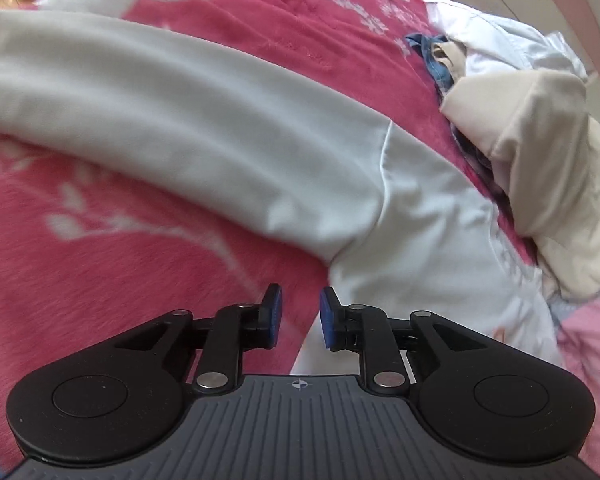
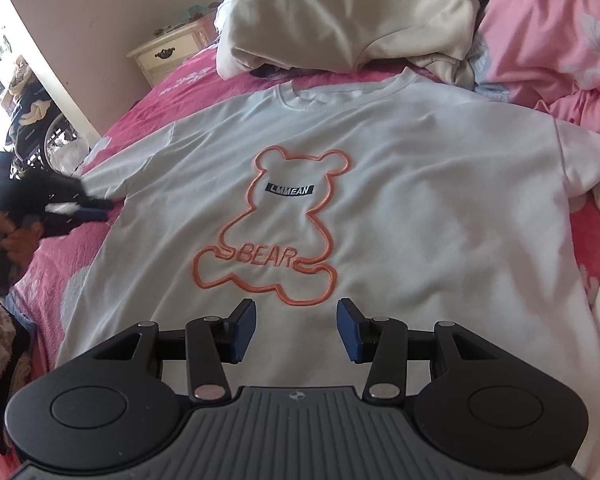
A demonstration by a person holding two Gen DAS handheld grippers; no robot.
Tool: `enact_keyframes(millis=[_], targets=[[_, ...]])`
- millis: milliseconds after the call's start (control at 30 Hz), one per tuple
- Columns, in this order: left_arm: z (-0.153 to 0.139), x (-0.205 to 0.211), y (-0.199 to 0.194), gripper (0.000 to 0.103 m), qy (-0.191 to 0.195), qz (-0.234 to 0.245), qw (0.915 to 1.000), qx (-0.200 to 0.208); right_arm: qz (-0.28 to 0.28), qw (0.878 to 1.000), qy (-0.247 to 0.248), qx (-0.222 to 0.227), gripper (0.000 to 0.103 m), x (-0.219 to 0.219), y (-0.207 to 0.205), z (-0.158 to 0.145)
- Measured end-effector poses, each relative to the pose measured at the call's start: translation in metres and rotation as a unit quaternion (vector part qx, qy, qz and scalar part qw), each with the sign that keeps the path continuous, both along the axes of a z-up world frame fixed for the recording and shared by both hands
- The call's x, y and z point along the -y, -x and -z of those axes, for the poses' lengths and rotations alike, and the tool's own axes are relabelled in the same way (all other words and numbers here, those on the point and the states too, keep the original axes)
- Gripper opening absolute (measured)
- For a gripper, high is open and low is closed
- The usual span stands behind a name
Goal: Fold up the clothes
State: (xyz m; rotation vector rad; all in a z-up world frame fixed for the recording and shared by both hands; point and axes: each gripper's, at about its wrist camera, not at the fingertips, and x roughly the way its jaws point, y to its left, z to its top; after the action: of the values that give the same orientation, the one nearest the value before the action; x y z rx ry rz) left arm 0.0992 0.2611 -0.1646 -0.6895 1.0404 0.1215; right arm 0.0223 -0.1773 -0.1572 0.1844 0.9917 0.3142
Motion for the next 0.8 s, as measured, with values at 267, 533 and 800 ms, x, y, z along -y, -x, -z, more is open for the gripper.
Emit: enact_keyframes(millis=[267, 533, 800], targets=[[0.021, 0.032, 0.084, 0.02, -0.026, 0.083, 0.9935, -0.073, 0.015, 1.0, -0.025, -0.011, 0.047, 0.009, -0.002, 0.001], [0.013, 0.03, 0.136, 0.02, -0.076, 0.097, 0.9897, -0.073, 0.072, 0.997, -0.016, 0.005, 0.047, 0.07, 0.025, -0.041], [-0.049, 0.072, 0.12, 0.025, -0.185, 0.179, 0.966, 0.022, 0.185, 0.98, 0.072, 0.031, 0.047, 0.159, 0.08, -0.086]])
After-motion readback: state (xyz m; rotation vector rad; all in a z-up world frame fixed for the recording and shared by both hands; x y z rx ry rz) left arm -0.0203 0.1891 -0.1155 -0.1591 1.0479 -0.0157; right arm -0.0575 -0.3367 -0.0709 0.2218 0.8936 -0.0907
